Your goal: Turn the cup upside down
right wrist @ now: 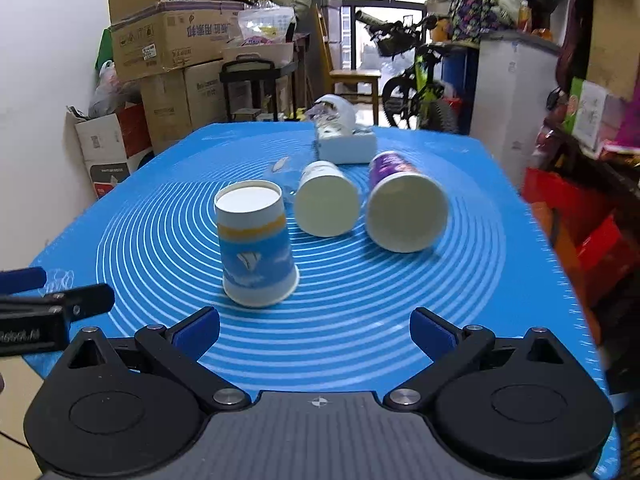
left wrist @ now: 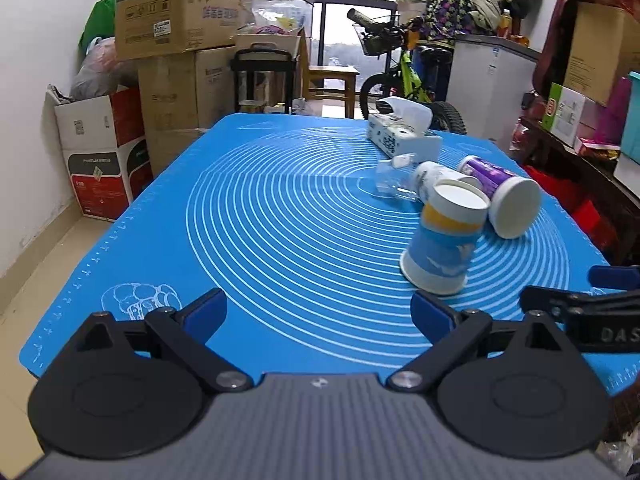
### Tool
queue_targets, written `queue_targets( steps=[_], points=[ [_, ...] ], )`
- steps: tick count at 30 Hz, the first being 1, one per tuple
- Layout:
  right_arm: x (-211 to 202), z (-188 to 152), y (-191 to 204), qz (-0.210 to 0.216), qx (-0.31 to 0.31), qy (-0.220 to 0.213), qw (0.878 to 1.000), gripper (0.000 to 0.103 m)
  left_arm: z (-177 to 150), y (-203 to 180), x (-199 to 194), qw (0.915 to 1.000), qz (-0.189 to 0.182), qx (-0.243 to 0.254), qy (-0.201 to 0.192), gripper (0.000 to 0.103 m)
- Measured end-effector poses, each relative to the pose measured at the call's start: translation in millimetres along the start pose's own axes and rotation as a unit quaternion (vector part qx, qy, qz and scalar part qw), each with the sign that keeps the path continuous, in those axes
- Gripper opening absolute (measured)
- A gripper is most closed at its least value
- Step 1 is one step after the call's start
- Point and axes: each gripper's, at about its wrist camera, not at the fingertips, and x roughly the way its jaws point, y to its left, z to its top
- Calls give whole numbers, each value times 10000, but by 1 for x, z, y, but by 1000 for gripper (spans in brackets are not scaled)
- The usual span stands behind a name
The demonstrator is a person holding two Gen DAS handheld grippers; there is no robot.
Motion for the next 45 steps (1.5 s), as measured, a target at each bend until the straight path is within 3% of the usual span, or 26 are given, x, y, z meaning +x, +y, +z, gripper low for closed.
queue_targets(
  steps=[12, 45],
  points=[
    [-55, -27, 8, -12, -176, -349, 9992, 101, -17, -7, -22, 10000, -32, 34, 33, 97],
    [-70, -35, 2, -6, -37, -344, 9994, 101, -30, -23, -37, 9996, -144, 245, -8, 97]
  ],
)
